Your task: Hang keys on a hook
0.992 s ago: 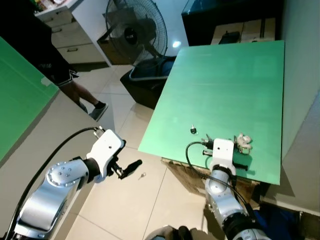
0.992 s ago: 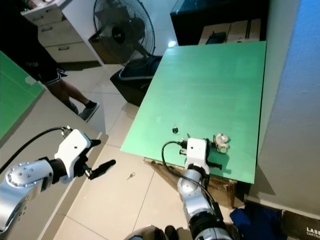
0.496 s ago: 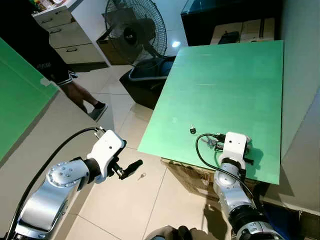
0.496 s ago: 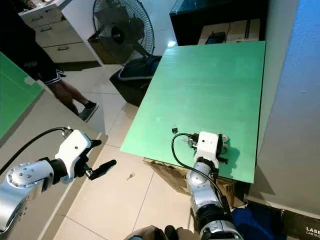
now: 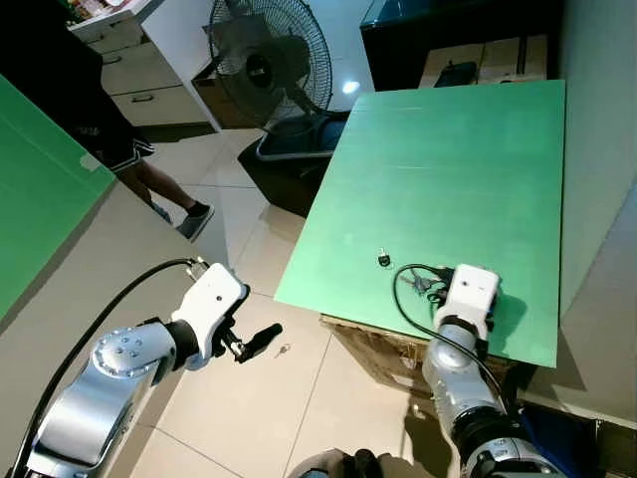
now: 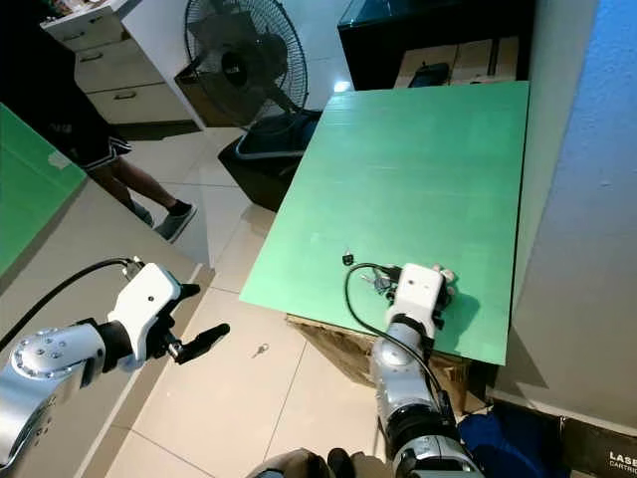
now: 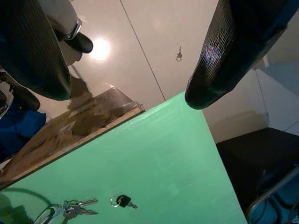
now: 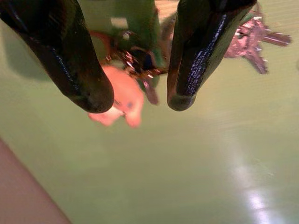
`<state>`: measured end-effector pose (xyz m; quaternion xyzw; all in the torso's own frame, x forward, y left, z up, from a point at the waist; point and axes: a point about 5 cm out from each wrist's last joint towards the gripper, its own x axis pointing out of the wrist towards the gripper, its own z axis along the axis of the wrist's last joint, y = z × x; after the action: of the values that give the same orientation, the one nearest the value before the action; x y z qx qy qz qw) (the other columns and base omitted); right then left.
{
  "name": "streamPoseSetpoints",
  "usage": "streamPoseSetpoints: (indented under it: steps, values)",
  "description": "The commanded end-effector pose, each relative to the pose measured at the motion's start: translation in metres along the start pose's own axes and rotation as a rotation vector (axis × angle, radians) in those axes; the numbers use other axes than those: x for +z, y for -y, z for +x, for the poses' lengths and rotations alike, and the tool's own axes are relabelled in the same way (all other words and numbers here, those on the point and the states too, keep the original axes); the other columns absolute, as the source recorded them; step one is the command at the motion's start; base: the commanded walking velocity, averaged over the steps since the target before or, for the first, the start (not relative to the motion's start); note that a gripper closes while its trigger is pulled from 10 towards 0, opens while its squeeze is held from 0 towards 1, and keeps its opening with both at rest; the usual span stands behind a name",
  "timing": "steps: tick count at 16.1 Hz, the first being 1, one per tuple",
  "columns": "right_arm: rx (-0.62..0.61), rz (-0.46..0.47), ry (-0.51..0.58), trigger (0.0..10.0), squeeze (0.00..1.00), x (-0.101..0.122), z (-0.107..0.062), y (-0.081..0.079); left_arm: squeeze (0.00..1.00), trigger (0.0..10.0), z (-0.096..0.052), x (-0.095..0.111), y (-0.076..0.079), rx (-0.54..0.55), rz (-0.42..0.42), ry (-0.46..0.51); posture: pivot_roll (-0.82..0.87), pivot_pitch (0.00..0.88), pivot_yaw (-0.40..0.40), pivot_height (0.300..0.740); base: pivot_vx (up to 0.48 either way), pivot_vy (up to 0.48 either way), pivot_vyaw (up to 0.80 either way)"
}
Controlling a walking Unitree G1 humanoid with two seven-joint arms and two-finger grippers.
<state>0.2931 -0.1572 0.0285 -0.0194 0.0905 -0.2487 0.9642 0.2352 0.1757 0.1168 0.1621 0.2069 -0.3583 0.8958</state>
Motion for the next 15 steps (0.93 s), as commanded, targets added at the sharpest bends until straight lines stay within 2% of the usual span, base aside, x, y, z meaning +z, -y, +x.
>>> streamPoseSetpoints:
  steps: [1,2,3,4,6,7,8,13,14,15]
  values:
    - [0.028,0.041,-0.022,10.0,0.0,-0.002,-0.005,-0.009,0.0,10.0,-0.007,-0.003,-0.005,0.023,0.004,-0.025,0.01,0.145,0.4,0.74,0.0,0.0,0.0]
    - [0.015,0.112,-0.026,10.0,0.0,-0.001,-0.002,-0.004,0.0,10.0,-0.008,-0.003,-0.006,0.023,0.005,-0.029,0.01,0.147,0.4,0.74,0.0,0.0,0.0]
    - [0.009,0.132,-0.036,10.0,0.0,-0.002,-0.001,-0.003,0.0,10.0,-0.008,-0.004,-0.006,0.024,0.005,-0.03,0.01,0.147,0.4,0.74,0.0,0.0,0.0]
    - [0.007,0.098,-0.025,10.0,0.0,-0.001,0.0,-0.001,0.0,10.0,-0.009,-0.004,-0.006,0.025,0.005,-0.032,0.01,0.148,0.4,0.74,0.0,0.0,0.0]
    - [0.004,0.089,-0.034,10.0,0.0,-0.003,0.001,0.0,0.0,10.0,-0.01,-0.004,-0.006,0.025,0.006,-0.034,0.01,0.147,0.4,0.74,0.0,0.0,0.0]
    - [0.0,0.097,-0.049,1.3,0.0,-0.006,0.001,0.002,0.0,10.0,-0.01,-0.004,-0.006,0.024,0.006,-0.035,0.01,0.147,0.4,0.74,0.0,0.0,0.0]
    - [0.0,0.115,-0.063,0.0,0.0,-0.009,-0.001,0.004,0.0,10.0,-0.01,-0.004,-0.006,0.023,0.007,-0.036,0.01,0.146,0.4,0.74,0.0,0.0,0.0]
    - [0.019,0.135,-0.124,0.0,0.0,-0.027,-0.014,0.001,0.0,10.0,-0.011,-0.005,-0.006,0.019,0.0,-0.042,0.01,0.149,0.4,0.74,0.0,0.0,0.0]
    - [0.02,0.133,-0.123,0.0,0.0,-0.028,-0.016,0.001,0.0,10.0,-0.011,-0.005,-0.006,0.019,0.0,-0.042,0.01,0.149,0.4,0.74,0.0,0.0,0.0]
    - [0.029,0.099,-0.075,0.0,0.0,-0.025,-0.02,-0.002,0.0,10.0,-0.011,-0.006,-0.006,0.017,-0.001,-0.044,0.0,0.147,0.4,0.74,0.0,0.0,0.0]
